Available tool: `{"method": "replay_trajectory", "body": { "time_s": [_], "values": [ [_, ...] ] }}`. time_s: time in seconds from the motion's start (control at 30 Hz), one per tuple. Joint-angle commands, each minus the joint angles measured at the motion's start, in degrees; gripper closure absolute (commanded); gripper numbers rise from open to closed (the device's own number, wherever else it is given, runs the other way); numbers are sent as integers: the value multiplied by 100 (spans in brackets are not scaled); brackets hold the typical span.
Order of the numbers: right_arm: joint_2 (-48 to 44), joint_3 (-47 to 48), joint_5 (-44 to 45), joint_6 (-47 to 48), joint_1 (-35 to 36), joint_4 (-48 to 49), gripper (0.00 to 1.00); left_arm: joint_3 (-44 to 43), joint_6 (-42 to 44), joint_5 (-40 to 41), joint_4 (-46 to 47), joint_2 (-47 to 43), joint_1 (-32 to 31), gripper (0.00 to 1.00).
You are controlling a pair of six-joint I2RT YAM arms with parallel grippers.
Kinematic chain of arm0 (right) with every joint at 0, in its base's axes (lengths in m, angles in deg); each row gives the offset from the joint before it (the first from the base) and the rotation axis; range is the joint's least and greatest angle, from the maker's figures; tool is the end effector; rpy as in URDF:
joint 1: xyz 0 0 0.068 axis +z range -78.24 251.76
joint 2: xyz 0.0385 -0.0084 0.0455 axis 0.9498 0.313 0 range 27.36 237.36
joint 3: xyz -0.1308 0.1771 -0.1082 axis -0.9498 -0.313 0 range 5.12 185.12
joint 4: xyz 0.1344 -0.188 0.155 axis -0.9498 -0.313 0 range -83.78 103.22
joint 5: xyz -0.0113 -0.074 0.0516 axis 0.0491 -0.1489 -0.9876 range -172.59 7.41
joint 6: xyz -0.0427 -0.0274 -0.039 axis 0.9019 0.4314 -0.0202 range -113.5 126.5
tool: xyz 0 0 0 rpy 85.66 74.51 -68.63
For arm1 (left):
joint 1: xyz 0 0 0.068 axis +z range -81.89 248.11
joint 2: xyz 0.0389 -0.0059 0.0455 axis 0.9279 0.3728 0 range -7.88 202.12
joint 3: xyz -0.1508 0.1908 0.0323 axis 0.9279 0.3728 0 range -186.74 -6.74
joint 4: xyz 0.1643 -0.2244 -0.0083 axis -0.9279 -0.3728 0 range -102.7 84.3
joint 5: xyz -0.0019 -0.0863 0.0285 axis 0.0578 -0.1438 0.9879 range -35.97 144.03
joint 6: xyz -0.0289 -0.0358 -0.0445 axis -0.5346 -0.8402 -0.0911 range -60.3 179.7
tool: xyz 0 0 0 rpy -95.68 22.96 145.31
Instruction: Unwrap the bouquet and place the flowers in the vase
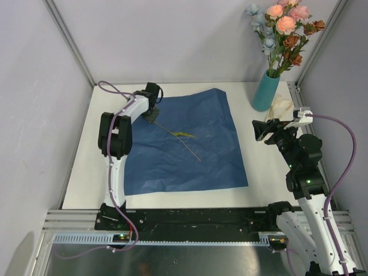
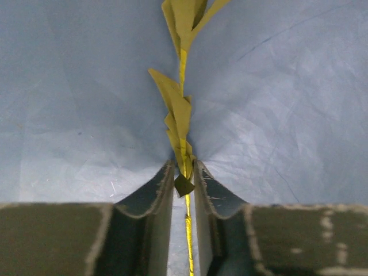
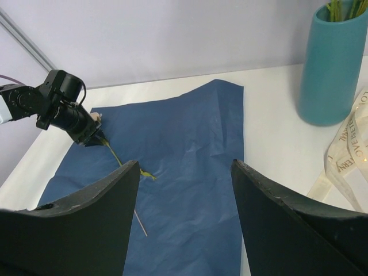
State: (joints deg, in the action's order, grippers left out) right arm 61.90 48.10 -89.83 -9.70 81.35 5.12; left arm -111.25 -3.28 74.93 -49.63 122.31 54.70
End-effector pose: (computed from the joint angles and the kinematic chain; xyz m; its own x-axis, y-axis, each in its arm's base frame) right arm 0.1966 0.0396 0.3457 -0.0751 0.2680 -0.9605 -0.2796 0.9189 0.2783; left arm 0.4678 -0.0935 0.1207 -0.4995 -0.7365 -0.4562 -0.7688 0.6195 -0.1584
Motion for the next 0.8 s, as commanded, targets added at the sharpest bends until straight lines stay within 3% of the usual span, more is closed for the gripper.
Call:
{"method": "replay_trajectory", "body": {
  "time_s": [0.0, 0.1, 0.17, 0.53, 0.77],
  "values": [
    [-78, 21, 100, 119, 26, 89, 30, -221, -38, -80, -21, 30, 31, 84],
    [-79, 20, 116, 144, 24, 84, 30, -208, 127, -24, -20, -157, 27, 97],
    [-75, 22, 170, 94, 25, 88, 30, -117, 119, 89, -27, -377, 30, 99],
    [267, 13, -217, -463, 91, 269, 30, 549, 440, 662, -8, -1976, -174, 100],
    [968, -252, -768, -1020, 665, 1126, 31, 1100, 992, 134, 186, -2927, -672, 100]
  ]
}}
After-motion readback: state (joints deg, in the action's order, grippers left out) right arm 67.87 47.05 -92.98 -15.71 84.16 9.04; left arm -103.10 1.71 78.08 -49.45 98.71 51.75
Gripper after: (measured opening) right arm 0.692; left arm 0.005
